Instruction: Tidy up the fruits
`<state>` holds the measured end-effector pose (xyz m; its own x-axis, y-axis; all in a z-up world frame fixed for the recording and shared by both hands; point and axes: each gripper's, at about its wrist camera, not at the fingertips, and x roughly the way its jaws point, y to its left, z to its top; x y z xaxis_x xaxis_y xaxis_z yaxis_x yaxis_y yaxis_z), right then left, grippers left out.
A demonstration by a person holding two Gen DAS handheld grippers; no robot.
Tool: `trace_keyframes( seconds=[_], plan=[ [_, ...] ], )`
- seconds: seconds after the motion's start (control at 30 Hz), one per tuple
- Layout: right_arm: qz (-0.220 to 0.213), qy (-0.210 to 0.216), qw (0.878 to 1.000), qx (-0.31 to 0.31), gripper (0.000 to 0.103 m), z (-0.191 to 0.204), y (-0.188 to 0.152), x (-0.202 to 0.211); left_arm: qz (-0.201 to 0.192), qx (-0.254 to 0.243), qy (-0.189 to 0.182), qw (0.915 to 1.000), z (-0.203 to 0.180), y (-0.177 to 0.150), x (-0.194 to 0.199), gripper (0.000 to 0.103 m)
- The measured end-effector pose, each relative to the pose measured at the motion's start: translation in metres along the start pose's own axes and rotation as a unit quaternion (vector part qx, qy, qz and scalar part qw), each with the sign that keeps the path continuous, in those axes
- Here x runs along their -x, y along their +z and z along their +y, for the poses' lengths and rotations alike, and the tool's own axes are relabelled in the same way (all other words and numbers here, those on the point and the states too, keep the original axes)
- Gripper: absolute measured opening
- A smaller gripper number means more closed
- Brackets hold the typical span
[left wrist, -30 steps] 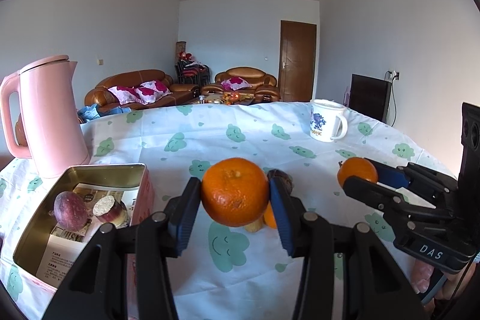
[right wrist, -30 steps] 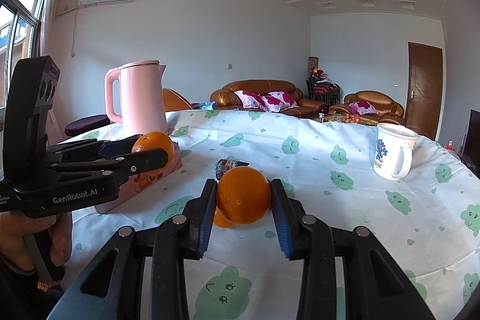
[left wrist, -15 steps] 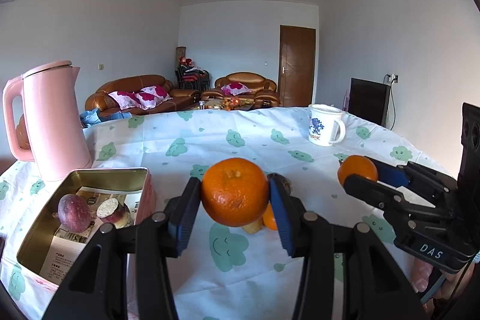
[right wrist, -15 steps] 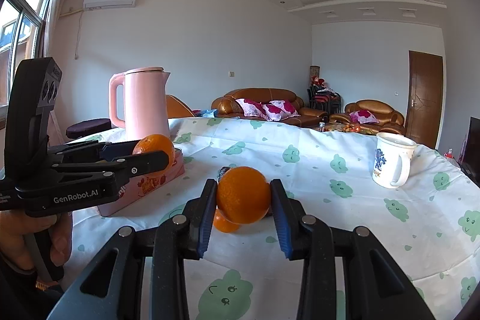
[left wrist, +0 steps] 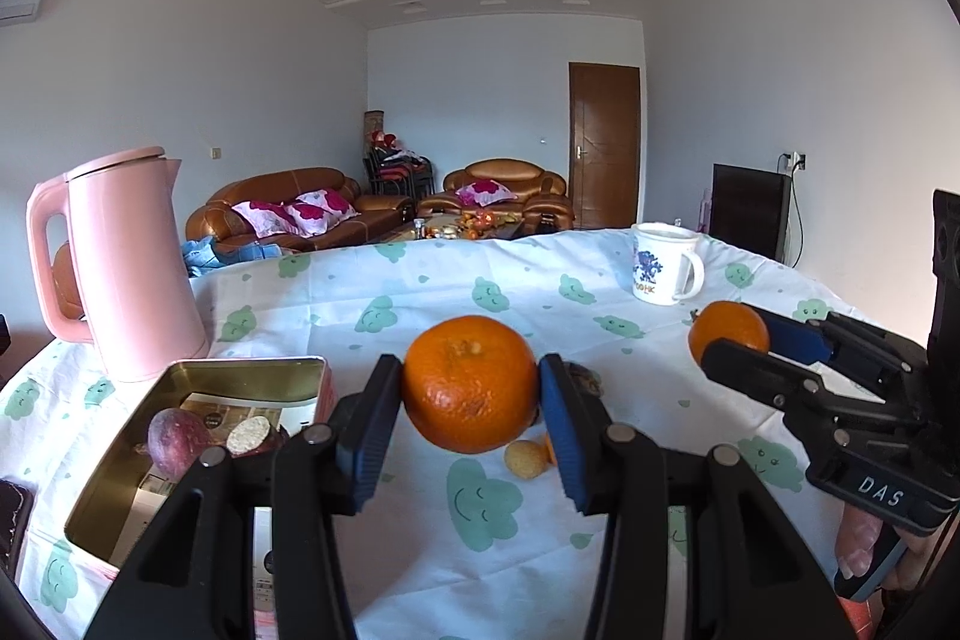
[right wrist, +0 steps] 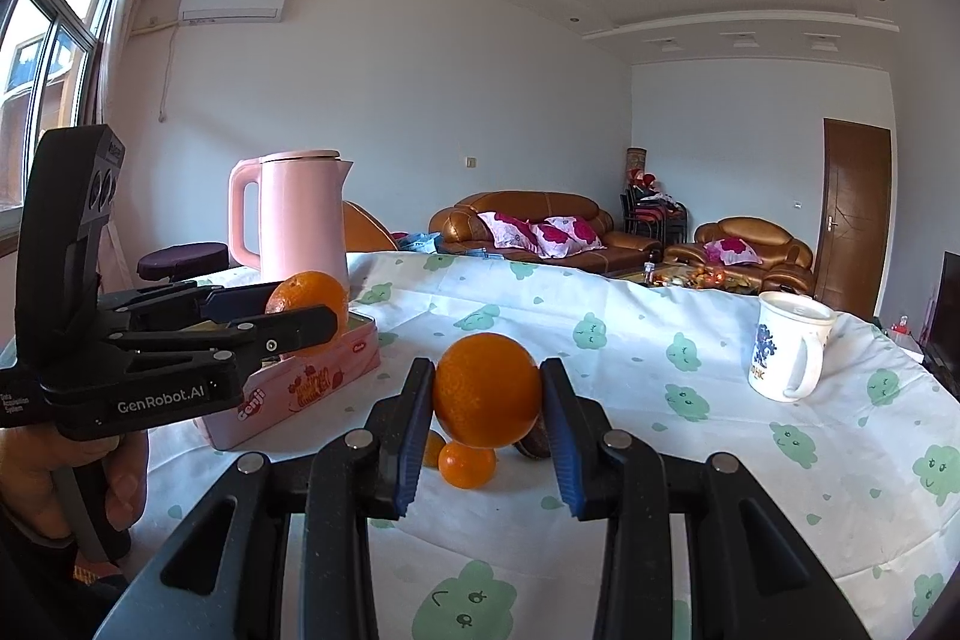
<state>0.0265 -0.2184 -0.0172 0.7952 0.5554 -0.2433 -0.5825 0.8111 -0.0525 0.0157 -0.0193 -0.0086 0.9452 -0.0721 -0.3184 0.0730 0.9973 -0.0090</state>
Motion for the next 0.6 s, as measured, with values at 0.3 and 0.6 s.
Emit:
trace_keyframes(
  seconds=[0.3,0.6],
  plan=[
    [-0.001,0.013,1.0,0.002,0.038,0.003,0.013,-0.007,0.006,0.005,0.013,0.9999,0.011,0.0,0.0,0.048],
    [-0.003,0.033,0.999,0.019,0.038,0.017,0.031,-0.019,0.011,0.012,0.027,0.9995,0.025,0.001,0.001,0.048]
  ],
)
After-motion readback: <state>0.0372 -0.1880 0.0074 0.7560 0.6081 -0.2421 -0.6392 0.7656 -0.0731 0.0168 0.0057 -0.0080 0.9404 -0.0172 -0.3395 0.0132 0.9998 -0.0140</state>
